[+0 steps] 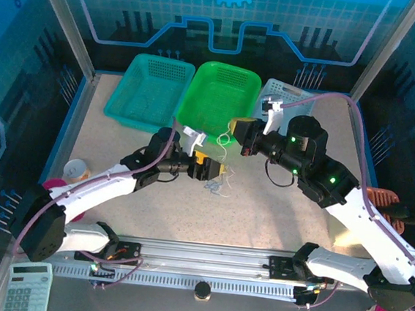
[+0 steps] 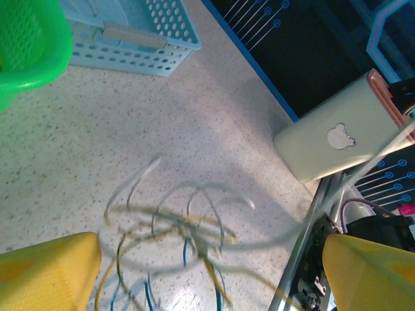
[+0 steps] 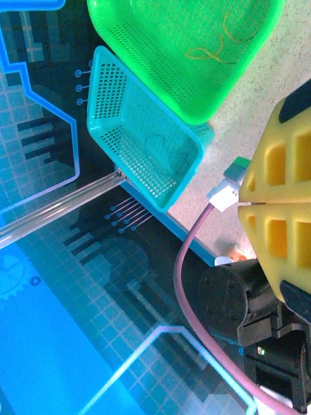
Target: Untangle the cables
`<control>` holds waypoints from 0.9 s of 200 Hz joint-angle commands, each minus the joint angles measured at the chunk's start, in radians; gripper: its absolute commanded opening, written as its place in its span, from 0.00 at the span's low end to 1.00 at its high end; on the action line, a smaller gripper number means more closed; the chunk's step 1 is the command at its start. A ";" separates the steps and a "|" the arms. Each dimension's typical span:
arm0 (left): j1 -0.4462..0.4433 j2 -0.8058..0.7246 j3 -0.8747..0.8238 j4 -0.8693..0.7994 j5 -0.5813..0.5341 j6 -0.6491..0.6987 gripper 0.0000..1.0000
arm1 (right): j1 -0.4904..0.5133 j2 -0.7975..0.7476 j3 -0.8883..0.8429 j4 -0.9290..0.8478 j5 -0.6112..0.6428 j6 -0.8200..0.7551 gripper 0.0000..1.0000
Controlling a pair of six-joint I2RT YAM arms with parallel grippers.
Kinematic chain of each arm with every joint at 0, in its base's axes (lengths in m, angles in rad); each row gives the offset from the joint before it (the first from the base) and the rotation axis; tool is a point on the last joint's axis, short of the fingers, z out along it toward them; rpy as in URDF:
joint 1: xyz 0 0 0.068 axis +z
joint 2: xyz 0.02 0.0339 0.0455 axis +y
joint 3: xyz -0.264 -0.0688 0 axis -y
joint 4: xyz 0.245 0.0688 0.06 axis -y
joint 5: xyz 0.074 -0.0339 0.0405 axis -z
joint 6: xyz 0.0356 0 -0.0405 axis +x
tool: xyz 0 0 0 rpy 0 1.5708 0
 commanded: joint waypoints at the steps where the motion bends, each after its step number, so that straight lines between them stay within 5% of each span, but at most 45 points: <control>1: -0.020 0.041 0.051 0.044 -0.040 0.028 0.84 | -0.007 -0.001 0.022 0.049 -0.037 0.029 0.00; 18: -0.026 0.073 0.068 0.056 -0.043 0.029 0.72 | -0.005 -0.004 0.022 0.057 -0.047 0.039 0.00; 57: -0.027 0.105 0.057 0.068 -0.036 0.023 0.10 | -0.013 -0.030 0.035 0.022 0.009 0.008 0.00; 67: -0.027 0.099 0.040 0.068 -0.040 0.022 0.02 | -0.023 -0.041 0.038 0.008 0.024 -0.002 0.00; 180: -0.025 0.036 -0.097 0.051 -0.077 0.016 0.00 | -0.240 -0.122 0.111 -0.045 -0.018 -0.012 0.00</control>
